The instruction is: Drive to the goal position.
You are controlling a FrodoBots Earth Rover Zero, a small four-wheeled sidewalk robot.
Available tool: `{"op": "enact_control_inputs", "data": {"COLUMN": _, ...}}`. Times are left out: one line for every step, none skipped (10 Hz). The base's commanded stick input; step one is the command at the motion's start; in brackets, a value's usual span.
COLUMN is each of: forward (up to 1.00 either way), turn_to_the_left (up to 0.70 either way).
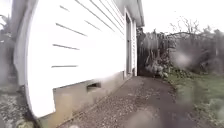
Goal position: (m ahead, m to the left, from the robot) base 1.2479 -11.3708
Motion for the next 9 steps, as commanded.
{"op": "enact_control_inputs", "data": {"forward": -0.70, "turn_to_the_left": 0.00}}
{"op": "enact_control_inputs", "data": {"forward": -0.70, "turn_to_the_left": 0.00}}
{"op": "enact_control_inputs", "data": {"forward": -0.70, "turn_to_the_left": 0.00}}
{"op": "enact_control_inputs", "data": {"forward": -0.70, "turn_to_the_left": 0.00}}
{"op": "enact_control_inputs", "data": {"forward": -0.59, "turn_to_the_left": 0.00}}
{"op": "enact_control_inputs", "data": {"forward": -0.20, "turn_to_the_left": 0.00}}
{"op": "enact_control_inputs", "data": {"forward": -0.04, "turn_to_the_left": 0.00}}
{"op": "enact_control_inputs", "data": {"forward": 0.00, "turn_to_the_left": 0.00}}
{"op": "enact_control_inputs", "data": {"forward": 0.00, "turn_to_the_left": 0.00}}
